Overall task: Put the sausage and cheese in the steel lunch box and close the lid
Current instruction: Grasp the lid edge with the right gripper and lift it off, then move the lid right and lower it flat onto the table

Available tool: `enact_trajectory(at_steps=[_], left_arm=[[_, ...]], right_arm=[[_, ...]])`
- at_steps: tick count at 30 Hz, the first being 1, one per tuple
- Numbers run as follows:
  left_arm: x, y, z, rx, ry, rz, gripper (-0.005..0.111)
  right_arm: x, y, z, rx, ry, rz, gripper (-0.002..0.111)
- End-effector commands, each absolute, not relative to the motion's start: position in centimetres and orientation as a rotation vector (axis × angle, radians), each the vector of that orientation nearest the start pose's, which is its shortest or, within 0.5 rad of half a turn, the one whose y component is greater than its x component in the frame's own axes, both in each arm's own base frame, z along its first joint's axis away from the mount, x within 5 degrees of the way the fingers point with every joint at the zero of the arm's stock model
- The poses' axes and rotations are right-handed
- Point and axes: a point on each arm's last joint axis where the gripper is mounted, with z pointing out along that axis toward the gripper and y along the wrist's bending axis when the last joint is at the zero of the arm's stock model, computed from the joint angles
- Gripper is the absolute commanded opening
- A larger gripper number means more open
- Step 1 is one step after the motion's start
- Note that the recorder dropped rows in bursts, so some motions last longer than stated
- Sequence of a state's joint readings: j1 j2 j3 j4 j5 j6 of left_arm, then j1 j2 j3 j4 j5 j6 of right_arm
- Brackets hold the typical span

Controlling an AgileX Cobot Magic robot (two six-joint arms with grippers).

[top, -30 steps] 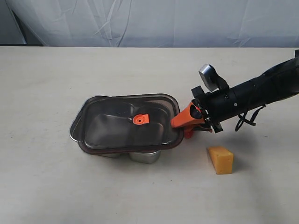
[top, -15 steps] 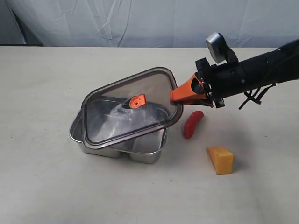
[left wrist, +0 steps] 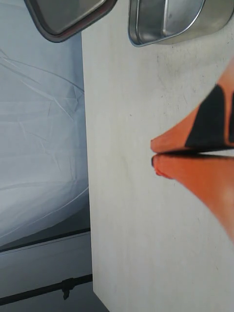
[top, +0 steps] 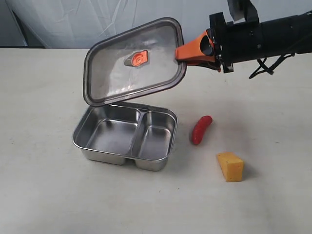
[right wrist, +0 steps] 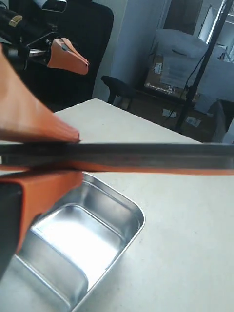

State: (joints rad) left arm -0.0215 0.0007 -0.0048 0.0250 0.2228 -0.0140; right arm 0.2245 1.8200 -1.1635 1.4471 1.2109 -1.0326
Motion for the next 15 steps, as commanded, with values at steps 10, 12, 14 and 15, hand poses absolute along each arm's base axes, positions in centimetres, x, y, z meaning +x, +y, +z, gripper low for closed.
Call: enact_trajectory(at_steps=[10,12,14,15], left_arm=[[5.6,-0.1,19.4,0.023,1.691,-0.001,0.000],[5.6,-0.1,19.4,0.023,1.691,-0.001,0.000],[5.6,-0.1,19.4,0.023,1.691,-0.001,0.000],[5.6,-0.1,19.4,0.023,1.691,-0.001,0.000]], right_arm=[[35.7,14.0,26.7,-0.505,2.196,0.968,-0.001],[36.1,13.5,26.5,-0.523,2.201,0.839,-0.001],[36.4,13.0,26.4,-0.554,2.197,0.718,-0.001],[36.5,12.8,26.3,-0.578,2.196,0.660,-0.001]])
